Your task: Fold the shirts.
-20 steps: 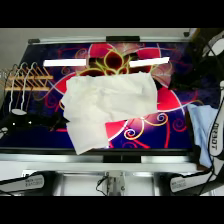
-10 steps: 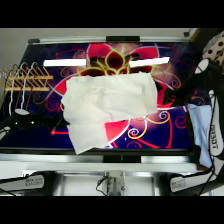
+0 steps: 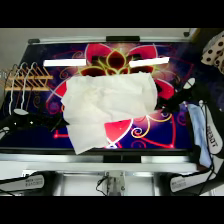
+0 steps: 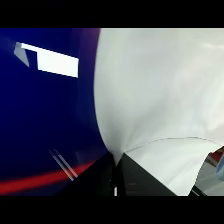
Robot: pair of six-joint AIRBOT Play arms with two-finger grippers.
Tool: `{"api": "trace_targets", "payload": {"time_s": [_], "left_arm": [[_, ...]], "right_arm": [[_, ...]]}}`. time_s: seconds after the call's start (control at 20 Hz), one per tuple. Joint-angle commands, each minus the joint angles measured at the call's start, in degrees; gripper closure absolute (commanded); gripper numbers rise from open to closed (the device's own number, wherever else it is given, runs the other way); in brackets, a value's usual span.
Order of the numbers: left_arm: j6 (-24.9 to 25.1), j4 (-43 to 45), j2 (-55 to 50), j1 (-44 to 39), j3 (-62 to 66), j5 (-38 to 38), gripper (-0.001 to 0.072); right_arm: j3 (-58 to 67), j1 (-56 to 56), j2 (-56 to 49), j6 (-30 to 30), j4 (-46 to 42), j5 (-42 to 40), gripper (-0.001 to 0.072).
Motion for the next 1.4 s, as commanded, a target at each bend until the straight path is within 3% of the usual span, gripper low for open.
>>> {"api": "trace_targets", "payload": {"time_s": [0.0,0.2,0.25,0.35,0.5,0.65,0.8,0.95,1.1,1.35], "left_arm": [[0.00,-0.04,0.22,0.02,0.07,-0.15,0.0679],[-0.02,-0.04,0.55,0.02,0.07,-0.13,0.0678],[0.00,-0.07,0.57,0.02,0.07,-0.15,0.0679],[-0.02,-0.09,0.57,0.02,0.07,-0.17,0.0679],[0.00,-0.07,0.57,0.02,0.07,-0.15,0.0678],[0.00,-0.07,0.57,0.07,0.07,-0.13,0.0679],[0.33,-0.04,0.85,0.09,1.25,-0.39,0.0679],[6.43,-0.02,4.70,0.83,10.40,-5.05,0.0681],[6.84,-2.97,12.35,2.38,28.85,-7.30,0.0681],[6.36,-4.37,24.92,5.18,66.82,0.59,0.0681]], "right_arm": [[-0.79,0.48,-1.49,0.15,2.12,-3.26,0.0208],[-0.79,1.53,-2.05,0.17,3.17,-4.42,0.0219],[-0.79,1.88,-2.05,0.22,2.82,-4.59,0.0278],[-0.79,2.51,-2.05,0.90,2.51,-5.25,0.0284],[-0.79,2.56,-2.05,1.53,2.64,-4.87,0.0523],[-0.79,2.56,-2.03,1.44,2.69,-3.85,0.0657],[-0.70,2.54,-0.61,-0.15,2.93,-3.89,0.0658],[1.22,2.51,5.46,-5.16,3.39,-3.98,0.0658],[10.49,2.43,15.41,-10.47,1.81,-4.28,0.0658],[31.10,2.71,35.08,-14.78,-5.09,-14.14,0.0658]]}}
